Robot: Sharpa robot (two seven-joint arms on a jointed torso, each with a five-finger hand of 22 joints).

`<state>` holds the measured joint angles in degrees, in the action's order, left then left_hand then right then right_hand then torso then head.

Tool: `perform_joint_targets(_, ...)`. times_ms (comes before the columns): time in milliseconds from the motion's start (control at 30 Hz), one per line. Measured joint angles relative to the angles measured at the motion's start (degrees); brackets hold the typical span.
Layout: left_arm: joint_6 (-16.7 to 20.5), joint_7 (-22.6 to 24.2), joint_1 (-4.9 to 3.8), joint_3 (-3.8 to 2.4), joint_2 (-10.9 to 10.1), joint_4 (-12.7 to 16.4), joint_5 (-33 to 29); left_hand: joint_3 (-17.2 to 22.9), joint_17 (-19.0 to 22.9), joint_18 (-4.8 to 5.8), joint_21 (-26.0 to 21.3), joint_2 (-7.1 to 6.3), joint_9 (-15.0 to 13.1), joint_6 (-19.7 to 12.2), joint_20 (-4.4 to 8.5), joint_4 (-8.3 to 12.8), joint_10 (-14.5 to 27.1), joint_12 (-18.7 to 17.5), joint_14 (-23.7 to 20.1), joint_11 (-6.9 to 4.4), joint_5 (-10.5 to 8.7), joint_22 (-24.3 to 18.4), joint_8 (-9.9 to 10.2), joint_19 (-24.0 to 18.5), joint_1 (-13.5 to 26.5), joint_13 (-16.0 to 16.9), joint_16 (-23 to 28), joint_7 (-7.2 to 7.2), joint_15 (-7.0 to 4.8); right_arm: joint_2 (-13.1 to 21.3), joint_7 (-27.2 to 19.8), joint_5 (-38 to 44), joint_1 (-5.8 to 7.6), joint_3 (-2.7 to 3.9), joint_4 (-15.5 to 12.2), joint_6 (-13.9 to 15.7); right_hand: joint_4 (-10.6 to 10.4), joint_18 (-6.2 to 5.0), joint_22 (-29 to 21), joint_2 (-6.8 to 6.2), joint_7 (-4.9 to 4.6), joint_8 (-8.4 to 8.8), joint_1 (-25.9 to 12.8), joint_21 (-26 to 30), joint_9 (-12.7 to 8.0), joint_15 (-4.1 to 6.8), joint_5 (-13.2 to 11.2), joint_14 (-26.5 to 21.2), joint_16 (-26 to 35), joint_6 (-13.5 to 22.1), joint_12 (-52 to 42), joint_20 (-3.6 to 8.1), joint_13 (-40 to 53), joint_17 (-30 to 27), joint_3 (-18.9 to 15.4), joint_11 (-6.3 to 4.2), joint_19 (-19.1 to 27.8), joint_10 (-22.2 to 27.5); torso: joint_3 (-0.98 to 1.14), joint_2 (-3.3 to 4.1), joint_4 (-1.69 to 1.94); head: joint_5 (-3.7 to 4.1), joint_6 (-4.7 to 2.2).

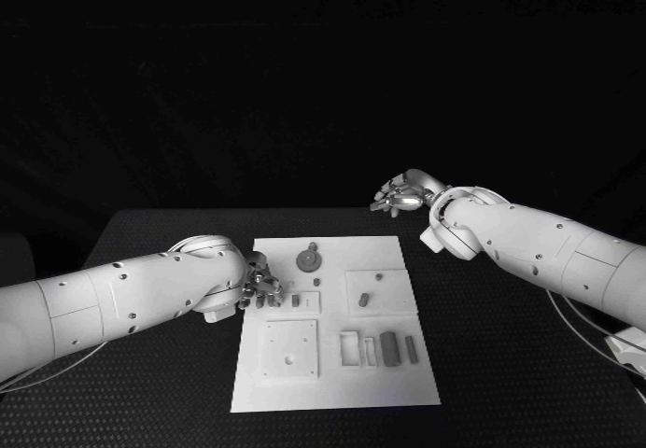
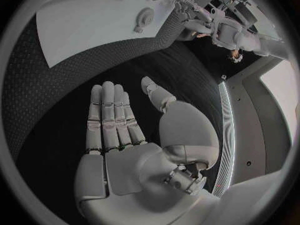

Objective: Assemble the parts on the task board

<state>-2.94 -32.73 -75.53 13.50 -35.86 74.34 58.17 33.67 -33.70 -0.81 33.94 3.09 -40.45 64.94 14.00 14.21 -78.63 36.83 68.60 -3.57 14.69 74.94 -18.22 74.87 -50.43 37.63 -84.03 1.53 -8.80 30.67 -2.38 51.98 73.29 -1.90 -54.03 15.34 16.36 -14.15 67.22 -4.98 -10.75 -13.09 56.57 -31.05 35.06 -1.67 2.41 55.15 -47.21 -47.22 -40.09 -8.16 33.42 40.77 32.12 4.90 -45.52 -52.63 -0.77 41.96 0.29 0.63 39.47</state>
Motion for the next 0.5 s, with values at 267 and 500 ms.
perform_joint_targets(267, -0.66, -1.28, 0.15, 0.03, 1.11, -0.57, 1.31, -0.08, -0.22, 0.01, 0.35, 0.23, -3.06, 0.70, 0.09, 0.08, -0.22, 0.22, 0.28, -0.22, 0.01, 0.00, -0.71, 0.30, 0.58, 0.08, -0.05, 0.12, 0.06, -0.11, 0.00, -0.01, 0.00, 0.00, 0.05, -0.06, 0.00, 0.00, 0.00, 0.00, 0.07, 0.00, 0.00, 0.00, 0.00, 0.00, 0.00, 0.00, 0.23, -0.08, 0.00, 0.00, -0.08, 0.05, 0.00, 0.00, 0.00, 0.00, 0.01, 0.00, -0.08, -0.07, 0.15)
perform_joint_targets(500, -1.28, -1.46, 0.23, -0.04, 1.36, -0.47, 1.57, -0.09, -0.22, 0.02, 0.35, 0.49, -3.95, 2.31, 0.02, 0.09, -1.55, 0.22, 0.28, -0.94, 1.45, -0.01, -3.83, 0.41, 1.40, 0.07, -0.05, -0.11, 0.06, -0.11, -0.01, -0.01, 0.00, 0.00, 0.05, -0.14, 0.00, 0.00, 0.00, 0.00, 0.10, 0.00, 0.00, 0.00, 0.00, 0.00, 0.00, 0.00, 0.23, -0.10, 0.00, 0.00, -0.14, 0.05, 0.00, 0.00, 0.00, 0.00, 0.01, 0.01, -0.07, 0.08, 0.23)
